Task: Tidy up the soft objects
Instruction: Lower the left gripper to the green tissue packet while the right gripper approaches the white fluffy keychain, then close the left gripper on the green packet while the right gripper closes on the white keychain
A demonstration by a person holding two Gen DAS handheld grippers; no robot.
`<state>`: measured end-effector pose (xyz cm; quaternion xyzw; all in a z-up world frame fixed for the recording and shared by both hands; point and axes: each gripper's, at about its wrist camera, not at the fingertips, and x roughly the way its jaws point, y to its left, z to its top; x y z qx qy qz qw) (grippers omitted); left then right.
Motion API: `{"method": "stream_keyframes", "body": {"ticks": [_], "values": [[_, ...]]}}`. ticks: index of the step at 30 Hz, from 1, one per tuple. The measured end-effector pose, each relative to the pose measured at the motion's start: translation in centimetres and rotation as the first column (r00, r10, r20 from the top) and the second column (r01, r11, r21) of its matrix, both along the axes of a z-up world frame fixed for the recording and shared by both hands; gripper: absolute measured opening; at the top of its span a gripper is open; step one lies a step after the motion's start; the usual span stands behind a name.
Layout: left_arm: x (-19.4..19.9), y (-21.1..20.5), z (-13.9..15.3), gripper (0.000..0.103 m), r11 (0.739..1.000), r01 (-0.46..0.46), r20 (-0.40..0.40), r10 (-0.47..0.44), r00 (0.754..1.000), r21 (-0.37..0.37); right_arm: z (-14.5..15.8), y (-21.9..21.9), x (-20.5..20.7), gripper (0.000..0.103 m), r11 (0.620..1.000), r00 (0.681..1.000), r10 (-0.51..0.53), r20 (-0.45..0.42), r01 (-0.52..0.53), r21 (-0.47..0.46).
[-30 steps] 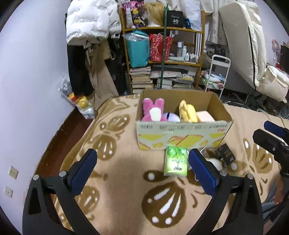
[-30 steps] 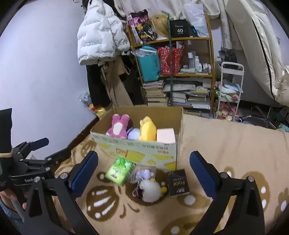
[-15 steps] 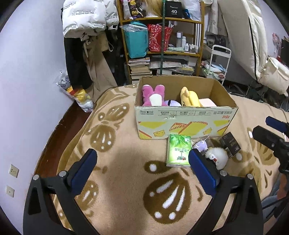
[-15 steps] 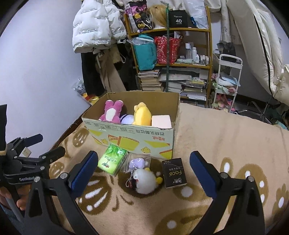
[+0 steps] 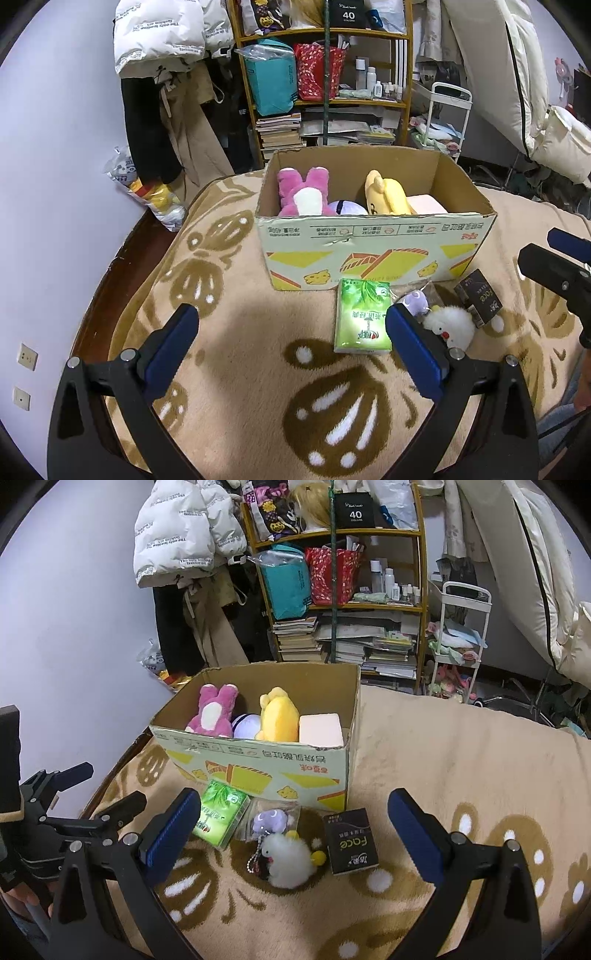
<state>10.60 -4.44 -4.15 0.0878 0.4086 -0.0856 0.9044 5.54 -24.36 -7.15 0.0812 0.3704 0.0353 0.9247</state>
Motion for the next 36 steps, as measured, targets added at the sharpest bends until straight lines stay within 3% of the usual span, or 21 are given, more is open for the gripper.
{"method": "stream_keyframes", "body": {"ticks": [10, 16, 25, 33, 36], "values": [[2.3, -2.2, -3.0, 0.100, 0.999, 0.038, -0.074, -0.040, 0.996, -0.033, -2.0, -0.6, 2.3, 0.103, 1.000, 0.998, -0.018, -0.068, 0.019, 0.007], [2.7, -3.6, -4.9, 0.100, 0.997, 0.081, -0.100, -0.081, 0.992, -0.005, -3.4, -0.2, 3.6, 0.103, 1.000, 0.992, -0.006, -0.126, 0.007, 0.004], [2.4, -5.1, -7.1, 0.100, 0.992, 0.119, -0.141, -0.112, 0.984, 0.041, -6.3, 0.7, 4.7, 0.103, 1.000, 0.968, -0.011, -0.252, 0.008, -0.010], [2.2, -5.7, -8.6, 0.100, 0.987, 0.141, -0.180, -0.125, 0.976, 0.079, -9.2, 0.7, 5.0, 0.103, 0.999, 0.924, -0.012, -0.383, 0.027, 0.033], [2.4, -5.6, -9.2, 0.100, 0.986, 0.143, -0.187, -0.124, 0.975, 0.091, -9.6, 0.9, 5.1, 0.097, 0.999, 0.917, -0.002, -0.399, 0.018, 0.037]]}}
